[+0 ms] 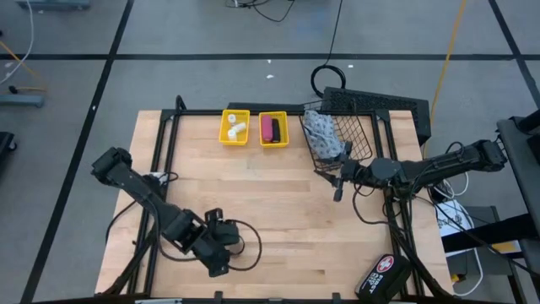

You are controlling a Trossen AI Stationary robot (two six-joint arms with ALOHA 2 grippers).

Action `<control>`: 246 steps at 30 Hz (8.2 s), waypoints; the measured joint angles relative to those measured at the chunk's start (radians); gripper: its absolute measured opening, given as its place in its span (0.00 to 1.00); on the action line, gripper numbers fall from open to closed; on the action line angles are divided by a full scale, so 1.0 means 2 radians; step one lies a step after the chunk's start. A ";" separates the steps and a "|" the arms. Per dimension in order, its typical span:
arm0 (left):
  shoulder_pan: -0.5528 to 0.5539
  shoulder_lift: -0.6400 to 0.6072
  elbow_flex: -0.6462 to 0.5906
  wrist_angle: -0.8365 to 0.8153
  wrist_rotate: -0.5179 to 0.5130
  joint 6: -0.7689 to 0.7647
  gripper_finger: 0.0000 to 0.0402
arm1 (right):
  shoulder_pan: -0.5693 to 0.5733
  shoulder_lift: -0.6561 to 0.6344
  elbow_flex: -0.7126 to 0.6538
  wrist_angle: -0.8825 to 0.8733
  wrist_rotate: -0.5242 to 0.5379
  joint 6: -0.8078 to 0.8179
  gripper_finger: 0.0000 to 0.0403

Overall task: Pick & Place Medicine items
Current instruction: Put the brown bandage into the right yellow basket

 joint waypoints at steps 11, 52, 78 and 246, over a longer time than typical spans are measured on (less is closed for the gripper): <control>-0.006 0.000 -0.180 0.105 0.026 -0.212 0.66 | 0.000 0.001 -0.026 0.020 -0.052 0.023 0.35; 0.064 -0.003 -0.209 0.443 0.035 0.014 0.66 | 0.075 0.000 -0.073 0.133 -0.051 0.022 0.35; 0.053 0.103 -0.208 0.455 0.115 -0.043 0.66 | 0.075 0.000 -0.073 0.153 -0.052 0.023 0.35; 0.175 -0.060 -0.329 0.539 0.066 0.263 0.25 | 0.024 0.412 0.120 0.226 -0.182 0.188 0.34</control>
